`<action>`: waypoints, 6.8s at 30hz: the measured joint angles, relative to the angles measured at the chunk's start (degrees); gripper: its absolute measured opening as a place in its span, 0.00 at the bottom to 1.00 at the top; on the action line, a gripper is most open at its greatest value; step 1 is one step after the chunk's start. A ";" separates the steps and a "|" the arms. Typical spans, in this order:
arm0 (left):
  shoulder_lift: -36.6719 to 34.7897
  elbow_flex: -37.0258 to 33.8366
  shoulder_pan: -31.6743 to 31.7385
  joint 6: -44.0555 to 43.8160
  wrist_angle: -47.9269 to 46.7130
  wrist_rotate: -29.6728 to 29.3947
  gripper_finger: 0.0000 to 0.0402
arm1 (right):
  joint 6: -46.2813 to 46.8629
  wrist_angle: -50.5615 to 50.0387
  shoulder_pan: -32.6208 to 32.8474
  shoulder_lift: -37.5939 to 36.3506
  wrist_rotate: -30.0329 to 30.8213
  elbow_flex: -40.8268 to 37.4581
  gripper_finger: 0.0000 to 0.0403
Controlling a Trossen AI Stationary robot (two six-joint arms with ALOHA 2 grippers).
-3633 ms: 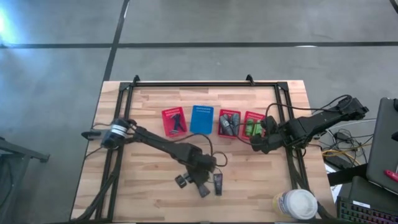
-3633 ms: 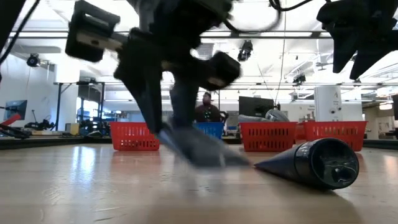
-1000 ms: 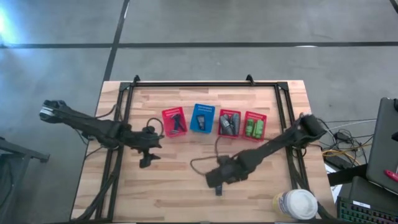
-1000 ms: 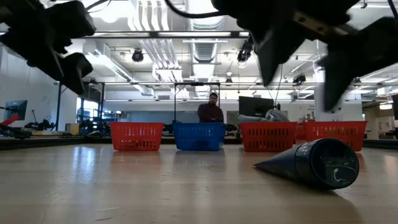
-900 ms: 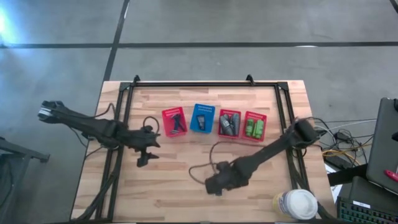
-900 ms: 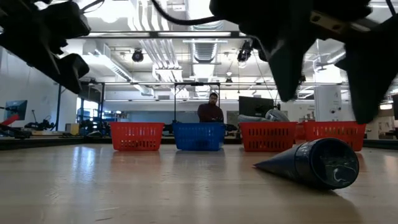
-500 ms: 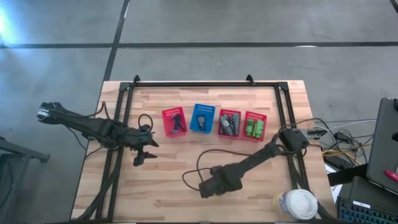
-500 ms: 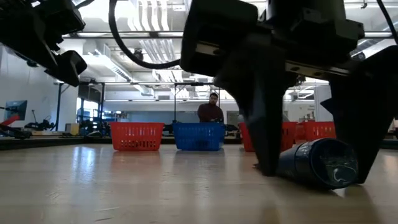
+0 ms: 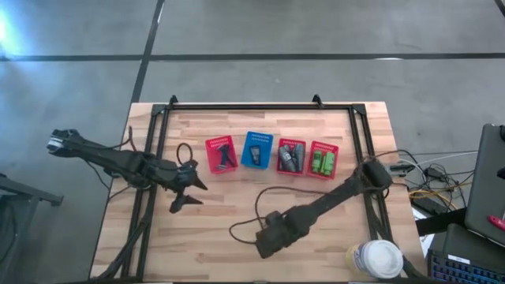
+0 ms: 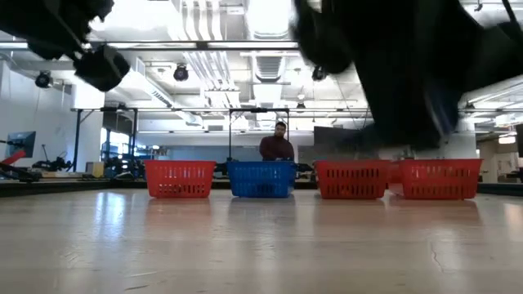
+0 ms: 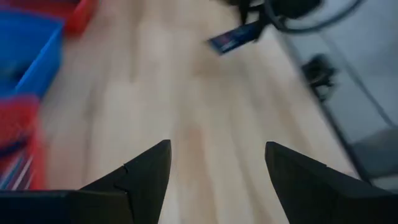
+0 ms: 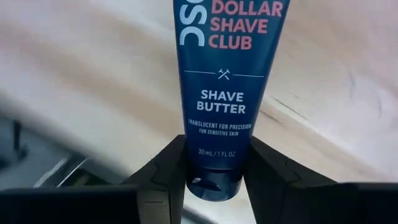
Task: Pick & Place Travel size toiletries
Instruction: Put the blue shaving cream into the blue bin, then return to Home Position
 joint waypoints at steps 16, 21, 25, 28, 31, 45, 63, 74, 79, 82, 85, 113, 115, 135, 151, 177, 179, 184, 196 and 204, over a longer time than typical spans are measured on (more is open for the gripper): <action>12.95 0.02 -1.20 63.48 29.01 -3.23 0.66 | -25.42 10.17 -8.71 -12.65 -13.27 0.02 0.31; 18.95 1.04 -1.93 63.83 37.23 -3.22 0.66 | -28.01 10.63 -10.47 -12.52 -14.55 0.00 0.31; 23.14 4.28 -3.23 63.83 37.76 -3.15 0.66 | -28.99 10.81 -11.01 -12.55 -15.04 0.00 0.32; 26.72 7.32 -3.69 63.89 38.63 -3.08 0.66 | -29.85 11.23 -11.30 -12.56 -15.59 0.00 0.31; 30.59 10.10 -3.74 63.89 38.61 -3.06 0.66 | -30.58 11.20 -11.43 -12.57 -15.57 0.00 0.30; 38.68 16.04 -4.04 63.94 38.33 -2.84 0.36 | -36.50 9.24 -12.58 -12.63 -16.06 0.00 0.31; 39.37 17.27 -4.98 62.12 32.76 -7.69 0.02 | -38.68 2.32 -14.21 -13.94 -15.57 0.01 0.41; 38.91 16.82 -3.77 41.38 28.93 -25.11 0.01 | -33.85 -15.26 -9.82 -23.39 12.57 0.00 0.76; 38.94 16.62 -2.19 19.41 28.80 -37.37 0.01 | -14.01 -28.00 -5.06 -33.16 37.93 0.02 0.84; 39.90 16.63 1.79 4.45 30.45 -43.83 0.01 | -2.95 -35.56 -2.89 -36.23 45.66 -0.14 0.87; 42.83 17.23 7.70 -8.23 30.77 -43.39 0.01 | 1.21 -40.07 -2.45 -37.35 48.43 -0.80 0.89; 46.72 25.84 13.83 -19.36 12.18 -20.69 0.40 | -23.70 -33.53 -3.34 -39.13 37.09 -1.90 0.86; 41.33 23.44 11.99 -11.95 12.87 -10.22 0.41 | -30.18 -24.69 -3.37 -41.04 31.82 -5.01 0.85; 23.15 11.78 56.80 2.84 42.45 14.51 0.32 | -79.90 27.27 -45.44 -48.19 17.48 -23.10 0.71; 17.93 18.54 64.87 14.52 37.86 16.68 0.33 | -96.23 11.14 -43.90 -53.16 38.33 -7.69 0.61; -7.66 4.85 73.25 13.95 28.79 15.89 0.32 | -95.43 9.19 -43.75 -52.66 37.85 -8.29 0.61; -11.39 2.97 77.94 13.93 29.22 15.48 0.32 | -95.44 8.89 -44.09 -52.52 38.02 -8.92 0.63; -22.02 -2.15 85.21 13.95 28.80 12.41 0.33 | -95.44 8.53 -44.90 -53.83 36.07 -9.25 0.67; -36.99 -10.03 92.22 13.97 29.05 11.98 0.33 | -95.44 8.65 -55.77 -65.55 36.08 -9.20 0.79; -40.26 -15.31 96.88 13.97 29.39 12.19 0.33 | -95.44 8.82 -62.74 -68.34 36.49 -9.20 0.86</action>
